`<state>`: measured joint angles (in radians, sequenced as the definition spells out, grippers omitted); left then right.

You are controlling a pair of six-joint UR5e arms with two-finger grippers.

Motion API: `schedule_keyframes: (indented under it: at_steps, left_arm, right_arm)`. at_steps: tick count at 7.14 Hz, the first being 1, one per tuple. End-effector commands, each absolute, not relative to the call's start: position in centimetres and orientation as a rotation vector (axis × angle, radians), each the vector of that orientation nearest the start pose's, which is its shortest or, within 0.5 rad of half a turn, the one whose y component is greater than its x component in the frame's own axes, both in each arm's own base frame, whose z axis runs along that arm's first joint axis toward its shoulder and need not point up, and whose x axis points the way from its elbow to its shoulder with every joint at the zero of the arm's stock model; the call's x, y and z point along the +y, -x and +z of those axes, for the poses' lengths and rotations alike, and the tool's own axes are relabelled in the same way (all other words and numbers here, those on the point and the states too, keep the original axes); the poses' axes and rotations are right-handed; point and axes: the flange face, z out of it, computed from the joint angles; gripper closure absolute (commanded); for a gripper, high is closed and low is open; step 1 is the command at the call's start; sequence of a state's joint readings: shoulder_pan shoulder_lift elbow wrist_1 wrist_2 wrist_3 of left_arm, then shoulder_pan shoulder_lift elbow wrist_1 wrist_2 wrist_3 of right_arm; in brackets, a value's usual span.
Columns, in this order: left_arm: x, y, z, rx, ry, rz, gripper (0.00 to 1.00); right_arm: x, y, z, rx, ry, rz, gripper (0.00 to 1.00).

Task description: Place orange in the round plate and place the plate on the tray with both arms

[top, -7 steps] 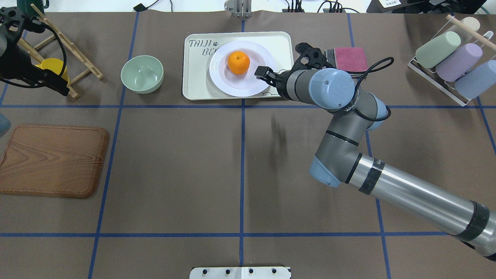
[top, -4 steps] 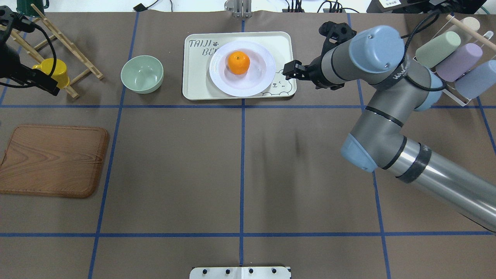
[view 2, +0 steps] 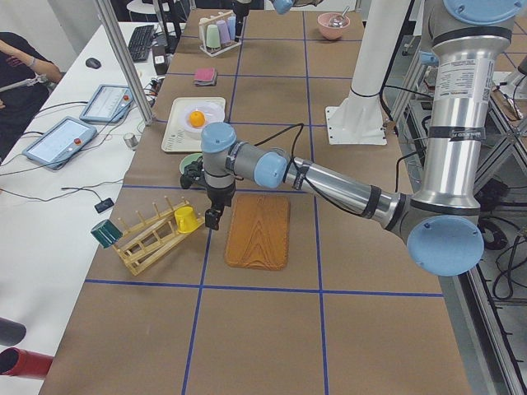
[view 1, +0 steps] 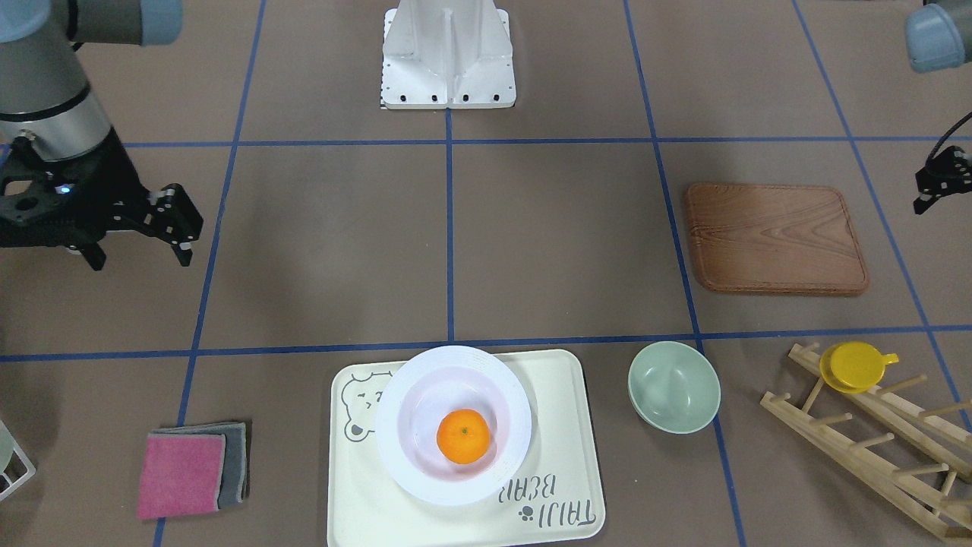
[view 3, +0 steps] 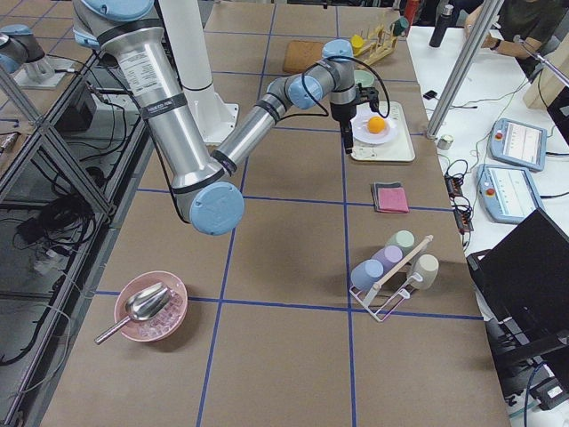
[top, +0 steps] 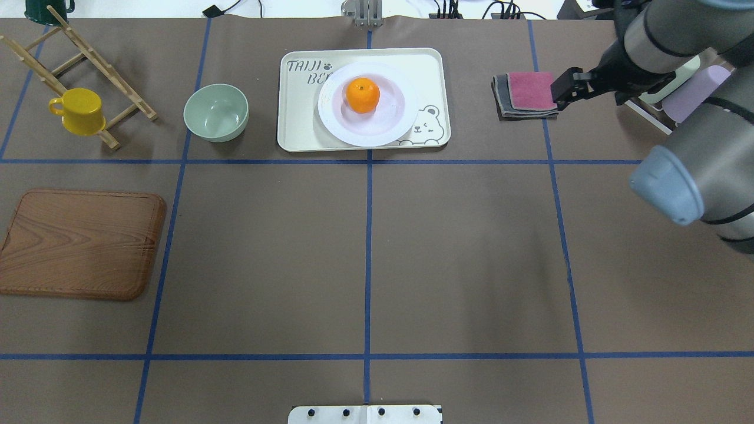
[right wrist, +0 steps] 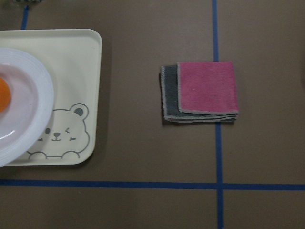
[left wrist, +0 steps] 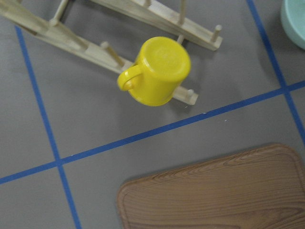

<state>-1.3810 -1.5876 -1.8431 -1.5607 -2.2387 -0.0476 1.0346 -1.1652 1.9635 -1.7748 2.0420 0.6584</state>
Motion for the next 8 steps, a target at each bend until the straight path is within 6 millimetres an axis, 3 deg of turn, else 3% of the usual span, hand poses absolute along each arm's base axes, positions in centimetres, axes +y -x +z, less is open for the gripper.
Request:
schedule_keyframes:
  at_steps: [1, 2, 4, 5, 6, 8]
  left_arm:
    - [-49.1, 1.3, 57.8, 0.679, -0.125, 0.182, 0.01]
    - [-49.0, 2.3, 59.3, 0.714, -0.097, 0.146, 0.01]
    - [-48.7, 2.8, 61.1, 0.784, -0.063, 0.115, 0.01]
    - [-48.6, 3.0, 61.3, 0.783, -0.059, 0.111, 0.01]
    - [-48.6, 3.2, 61.3, 0.783, -0.061, 0.105, 0.01]
    - [-47.7, 3.3, 62.1, 0.782, -0.036, 0.08, 0.01]
  right_arm:
    - [-53.9, 13.8, 35.9, -0.716, -0.146, -0.124, 0.0]
    - [-53.9, 10.5, 39.1, -0.716, -0.11, -0.079, 0.0]
    - [-54.3, 4.3, 47.0, -0.73, -0.081, -0.176, 0.0]
    - [-53.7, 2.7, 50.8, -0.714, -0.05, -0.2, 0.0]
    - [-53.0, 1.5, 51.9, -0.712, -0.041, -0.182, 0.0]
    - [-52.7, 1.4, 52.5, -0.709, -0.027, -0.173, 0.0]
